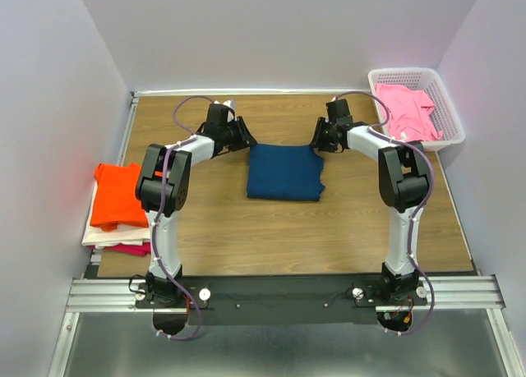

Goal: Fold and stack the t-shirts
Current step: Fold the tshirt

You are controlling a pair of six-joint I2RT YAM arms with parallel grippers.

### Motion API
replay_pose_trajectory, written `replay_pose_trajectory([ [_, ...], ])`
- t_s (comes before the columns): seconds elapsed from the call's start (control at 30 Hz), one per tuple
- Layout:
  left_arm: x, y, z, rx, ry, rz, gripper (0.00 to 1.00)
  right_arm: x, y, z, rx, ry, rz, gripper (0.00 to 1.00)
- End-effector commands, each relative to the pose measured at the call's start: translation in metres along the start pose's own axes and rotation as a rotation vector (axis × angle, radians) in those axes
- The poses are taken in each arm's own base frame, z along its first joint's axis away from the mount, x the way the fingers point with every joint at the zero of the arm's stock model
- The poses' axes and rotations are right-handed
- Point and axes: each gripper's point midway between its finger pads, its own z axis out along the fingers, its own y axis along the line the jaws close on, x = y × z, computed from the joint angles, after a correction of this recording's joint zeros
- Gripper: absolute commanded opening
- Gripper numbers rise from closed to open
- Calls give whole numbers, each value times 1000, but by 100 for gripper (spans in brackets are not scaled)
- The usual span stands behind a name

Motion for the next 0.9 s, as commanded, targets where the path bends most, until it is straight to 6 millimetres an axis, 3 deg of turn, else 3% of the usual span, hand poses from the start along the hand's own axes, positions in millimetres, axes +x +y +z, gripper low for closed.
replay_pose_trajectory([
  [0.0,-3,-7,9,26,1,11,38,1,12,12,-46,1,-13,45],
  [0.27,1,-12,13,59,13,12,29,-1,7,12,-15,-22,19,45],
  [0.57,10,-6,14,55,27,8,24,-29,-1,-22,57,-173,93,45],
  [0.87,9,-8,13,61,24,12,23,-21,11,-12,-13,-136,80,45],
])
